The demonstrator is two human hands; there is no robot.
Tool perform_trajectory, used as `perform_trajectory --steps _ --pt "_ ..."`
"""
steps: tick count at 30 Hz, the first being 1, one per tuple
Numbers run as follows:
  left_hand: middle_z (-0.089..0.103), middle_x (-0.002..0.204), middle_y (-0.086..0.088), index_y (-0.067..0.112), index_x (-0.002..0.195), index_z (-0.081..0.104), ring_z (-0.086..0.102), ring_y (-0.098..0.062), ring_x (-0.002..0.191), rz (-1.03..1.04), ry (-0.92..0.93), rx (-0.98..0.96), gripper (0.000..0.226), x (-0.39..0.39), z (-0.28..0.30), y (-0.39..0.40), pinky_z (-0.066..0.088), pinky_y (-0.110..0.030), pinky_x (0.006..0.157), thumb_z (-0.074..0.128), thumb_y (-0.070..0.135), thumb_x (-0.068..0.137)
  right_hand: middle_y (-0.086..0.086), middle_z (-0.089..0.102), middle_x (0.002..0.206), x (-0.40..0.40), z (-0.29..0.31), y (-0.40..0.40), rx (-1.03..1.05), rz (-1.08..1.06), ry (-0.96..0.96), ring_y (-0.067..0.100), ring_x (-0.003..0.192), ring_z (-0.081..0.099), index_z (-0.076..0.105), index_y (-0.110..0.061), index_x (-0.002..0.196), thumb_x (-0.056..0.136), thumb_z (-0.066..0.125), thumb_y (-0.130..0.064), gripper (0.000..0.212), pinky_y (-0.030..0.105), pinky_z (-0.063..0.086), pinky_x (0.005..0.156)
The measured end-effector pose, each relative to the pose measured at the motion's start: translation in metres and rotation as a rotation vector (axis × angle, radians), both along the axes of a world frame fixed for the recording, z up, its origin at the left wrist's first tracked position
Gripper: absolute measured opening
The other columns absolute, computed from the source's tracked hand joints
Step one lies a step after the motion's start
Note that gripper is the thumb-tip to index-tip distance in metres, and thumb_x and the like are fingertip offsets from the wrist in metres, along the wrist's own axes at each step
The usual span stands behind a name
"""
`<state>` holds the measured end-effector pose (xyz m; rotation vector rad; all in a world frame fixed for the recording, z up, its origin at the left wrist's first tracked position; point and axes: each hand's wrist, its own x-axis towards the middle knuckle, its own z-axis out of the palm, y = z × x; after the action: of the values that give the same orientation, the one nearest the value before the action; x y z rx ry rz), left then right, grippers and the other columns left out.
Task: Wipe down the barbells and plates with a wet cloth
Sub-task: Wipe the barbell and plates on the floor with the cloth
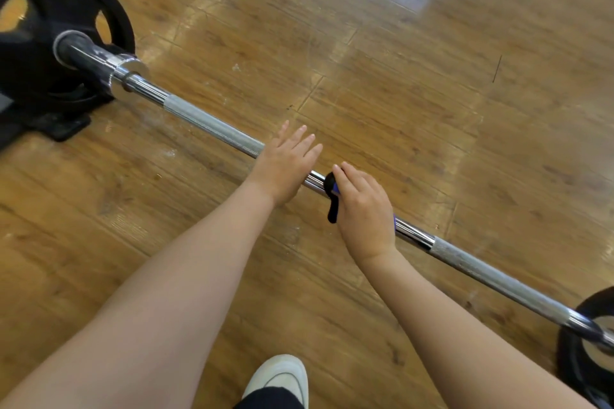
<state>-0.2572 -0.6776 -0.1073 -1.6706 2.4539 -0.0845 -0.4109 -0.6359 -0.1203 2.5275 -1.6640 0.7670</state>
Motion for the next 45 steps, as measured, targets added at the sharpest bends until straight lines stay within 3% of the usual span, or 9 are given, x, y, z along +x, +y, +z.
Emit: perform_trajectory --steps 5,10,14,18,20,23,28,39,45 --pt "0.010 0.158 -0.010 0.008 0.150 0.011 0.000 -0.026 0.146 0.150 0.031 -0.023 0.058 0.016 -0.004 0.003 -0.007 -0.042 0.115 0.038 0.008 0.099 0.011 0.071 0.087 0.031 -0.005 -0.008 0.118 -0.012 -0.020 0.030 0.067 0.065 0.069 0.000 0.101 0.071 0.078 -0.022 0.038 0.033 0.051 0.057" --pt "0.010 0.158 -0.012 0.007 0.150 0.013 0.001 -0.027 0.146 0.112 0.036 -0.019 0.056 0.016 -0.004 0.000 -0.004 -0.038 0.116 0.035 0.005 0.099 0.012 0.070 0.098 -0.008 -0.008 0.007 0.033 0.036 -0.017 0.031 0.074 0.067 0.068 0.003 0.105 0.077 0.057 -0.013 0.034 0.035 0.054 0.062" --pt "0.018 0.157 -0.012 0.011 0.145 0.030 0.006 -0.028 0.146 0.116 0.034 -0.025 0.051 0.013 -0.001 -0.001 -0.005 -0.043 0.115 0.044 0.005 0.096 0.017 0.069 0.102 -0.032 -0.012 0.016 0.064 0.041 0.010 0.034 0.081 0.068 0.066 0.007 0.106 0.060 0.074 0.012 0.047 0.040 0.056 0.068" --pt "0.024 0.155 -0.009 0.016 0.135 0.047 0.010 -0.028 0.146 0.107 -0.015 0.027 0.040 0.011 0.002 -0.006 -0.004 -0.048 0.115 0.047 0.011 0.095 0.016 0.071 0.095 -0.007 -0.004 0.006 0.022 0.046 -0.001 0.031 0.079 0.069 0.069 0.004 0.096 0.068 0.049 0.002 0.035 0.036 0.055 0.068" --pt "0.024 0.156 -0.006 0.018 0.132 0.048 0.010 -0.027 0.146 0.098 -0.059 0.091 0.039 0.011 0.005 -0.012 -0.001 -0.048 0.116 0.047 0.012 0.093 0.014 0.070 0.089 0.018 -0.004 -0.007 0.019 0.090 0.011 0.030 0.075 0.067 0.069 0.003 0.093 0.065 0.056 0.005 0.031 0.033 0.054 0.063" --pt "0.021 0.156 -0.008 0.016 0.137 0.042 0.008 -0.027 0.146 0.106 -0.084 0.099 0.044 0.011 0.005 -0.013 -0.001 -0.047 0.116 0.045 0.010 0.093 0.010 0.068 0.084 0.042 -0.010 -0.018 0.094 0.063 0.014 0.029 0.067 0.064 0.067 0.002 0.098 0.058 0.078 0.006 0.042 0.031 0.050 0.058" --pt "0.013 0.158 -0.011 0.009 0.150 0.013 0.005 -0.028 0.146 0.125 -0.072 -0.044 0.056 0.013 0.002 -0.002 -0.004 -0.047 0.115 0.038 0.016 0.100 0.020 0.067 0.108 0.000 -0.021 0.006 0.044 0.054 0.043 0.034 0.090 0.067 0.065 0.007 0.110 0.052 0.075 0.016 0.060 0.041 0.054 0.076" --pt "-0.004 0.158 -0.016 0.005 0.150 -0.005 -0.009 -0.030 0.145 0.015 -0.053 -0.024 0.062 -0.002 0.001 0.000 -0.006 -0.043 0.115 0.028 -0.001 0.097 0.017 0.071 0.098 0.002 -0.009 0.008 0.091 -0.023 -0.099 0.033 0.086 0.070 0.071 0.005 0.098 0.052 0.082 0.012 0.048 0.042 0.054 0.074" --pt "0.001 0.158 -0.016 0.006 0.150 -0.002 -0.005 -0.028 0.146 0.006 -0.057 0.000 0.067 -0.001 0.000 -0.001 -0.007 -0.044 0.115 0.034 -0.002 0.094 0.014 0.069 0.106 -0.007 -0.017 0.014 0.025 -0.014 -0.085 0.030 0.092 0.068 0.069 0.002 0.106 0.073 0.055 -0.004 0.037 0.037 0.053 0.077"
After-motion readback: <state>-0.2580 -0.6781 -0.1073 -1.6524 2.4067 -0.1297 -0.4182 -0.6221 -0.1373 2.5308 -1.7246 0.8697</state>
